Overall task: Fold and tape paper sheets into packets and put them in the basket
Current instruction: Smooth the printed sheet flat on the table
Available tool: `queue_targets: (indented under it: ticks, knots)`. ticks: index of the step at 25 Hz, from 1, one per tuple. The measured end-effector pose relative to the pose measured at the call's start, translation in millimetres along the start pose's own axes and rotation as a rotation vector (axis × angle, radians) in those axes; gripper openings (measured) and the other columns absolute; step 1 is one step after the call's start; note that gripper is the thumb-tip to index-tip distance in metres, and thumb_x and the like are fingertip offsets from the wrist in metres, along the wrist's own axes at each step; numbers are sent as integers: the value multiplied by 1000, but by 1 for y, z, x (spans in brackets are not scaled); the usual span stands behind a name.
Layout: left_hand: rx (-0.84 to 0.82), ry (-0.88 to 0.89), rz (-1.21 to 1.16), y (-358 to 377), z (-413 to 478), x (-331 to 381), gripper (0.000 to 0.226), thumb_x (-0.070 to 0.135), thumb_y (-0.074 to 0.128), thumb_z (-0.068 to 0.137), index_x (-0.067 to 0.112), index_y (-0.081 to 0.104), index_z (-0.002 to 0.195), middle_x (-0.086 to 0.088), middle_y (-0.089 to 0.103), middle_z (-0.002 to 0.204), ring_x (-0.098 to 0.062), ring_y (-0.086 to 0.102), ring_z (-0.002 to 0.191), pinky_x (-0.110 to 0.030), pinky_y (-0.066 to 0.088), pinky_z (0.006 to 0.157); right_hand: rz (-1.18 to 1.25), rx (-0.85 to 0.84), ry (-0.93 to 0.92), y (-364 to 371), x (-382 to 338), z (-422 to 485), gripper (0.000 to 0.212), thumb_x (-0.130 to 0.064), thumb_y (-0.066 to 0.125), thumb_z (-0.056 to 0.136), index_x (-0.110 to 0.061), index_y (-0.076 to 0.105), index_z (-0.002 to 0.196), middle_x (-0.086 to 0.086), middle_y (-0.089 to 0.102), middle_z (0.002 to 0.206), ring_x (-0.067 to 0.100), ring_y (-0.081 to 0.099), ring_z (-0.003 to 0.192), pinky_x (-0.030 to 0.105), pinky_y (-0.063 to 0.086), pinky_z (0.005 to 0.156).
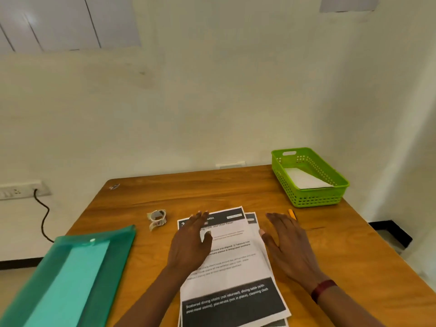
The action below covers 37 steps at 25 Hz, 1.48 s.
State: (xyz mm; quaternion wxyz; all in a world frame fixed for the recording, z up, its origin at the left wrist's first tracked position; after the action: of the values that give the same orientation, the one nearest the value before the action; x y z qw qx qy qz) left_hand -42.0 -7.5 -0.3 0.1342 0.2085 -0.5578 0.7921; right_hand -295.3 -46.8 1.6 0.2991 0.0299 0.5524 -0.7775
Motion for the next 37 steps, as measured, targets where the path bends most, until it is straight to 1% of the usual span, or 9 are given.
queue_targets:
  ticks: [4, 11, 16, 22, 27, 29, 32, 34, 37]
  knots:
    - [33, -55, -24, -7, -26, -31, 48, 28, 57, 93, 26, 48, 140, 4, 56, 139, -16, 55, 121, -29, 46, 98, 5, -128, -112, 35, -37, -22, 59, -60, 29, 93, -27, 46, 139, -4, 50, 142, 17, 40, 135, 35, 34, 108]
    - [55, -136, -170, -4, -48, -49, 49, 43, 41, 100, 27, 36, 146, 7, 30, 157, -9, 21, 145, -26, 17, 116, -70, -275, -283, 62, -51, -27, 60, -67, 26, 92, -35, 50, 137, -10, 38, 152, 13, 21, 146, 36, 19, 118]
    - [143, -286, -746, 7, -63, -37, 56, 61, 53, 86, 39, 46, 137, 9, 48, 145, -19, 51, 128, -50, 47, 102, -134, -260, -263, 67, -51, -36, 63, -65, 13, 96, -35, 50, 136, -7, 41, 151, 15, 27, 144, 42, 19, 118]
    - [161, -351, -842, 20, -71, -40, 59, 69, 57, 79, 51, 43, 134, 8, 54, 138, -27, 59, 120, -58, 51, 93, -164, -198, -202, 64, -47, -39, 54, -58, 23, 97, -30, 59, 124, 1, 56, 138, 21, 48, 131, 41, 41, 108]
    - [77, -360, -693, 25, -68, -30, 52, 58, 53, 87, 47, 41, 135, 11, 49, 142, -17, 54, 123, -46, 51, 98, -207, -158, -206, 61, -52, -43, 46, -56, 32, 95, -29, 62, 119, 1, 61, 131, 21, 55, 123, 41, 47, 101]
    - [60, -277, -564, 18, -62, -23, 50, 39, 57, 95, 35, 38, 141, 15, 44, 140, -10, 47, 126, -36, 44, 106, -185, -142, -195, 59, -51, -40, 46, -56, 34, 94, -29, 62, 120, 0, 61, 131, 20, 55, 122, 41, 47, 99]
    - [49, -102, -363, 0, -35, -18, 47, 23, 59, 95, 21, 43, 139, 16, 43, 129, -7, 45, 122, -19, 33, 98, -88, -102, -159, 46, -46, -15, 46, -54, 41, 94, -27, 59, 126, 0, 58, 132, 20, 52, 123, 39, 46, 97]
    - [-20, 9, -204, -6, -5, -22, 50, 26, 63, 93, 18, 45, 139, 7, 49, 136, -17, 46, 127, -21, 34, 98, -75, -149, -194, 40, -45, 15, 45, -49, 51, 93, -25, 54, 130, 0, 56, 133, 22, 50, 123, 38, 46, 94]
    - [-299, 76, 45, 0, 37, -28, 87, 44, 75, 81, 19, 29, 150, -5, 31, 156, -25, 27, 143, -37, 27, 114, -156, -355, -247, 44, -43, 62, 65, -54, 62, 85, -26, 41, 140, -1, 45, 142, 22, 38, 132, 40, 42, 99]
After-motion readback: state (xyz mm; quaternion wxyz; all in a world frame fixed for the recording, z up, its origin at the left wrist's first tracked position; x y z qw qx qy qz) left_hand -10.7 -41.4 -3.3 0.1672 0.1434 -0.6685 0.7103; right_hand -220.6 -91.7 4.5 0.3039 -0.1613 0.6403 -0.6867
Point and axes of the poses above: each hand's wrist, its own z-axis towards the middle knuckle, its own y-axis out of the palm, x = y × z, the point moved 6 cm from there along z, towards the middle knuckle
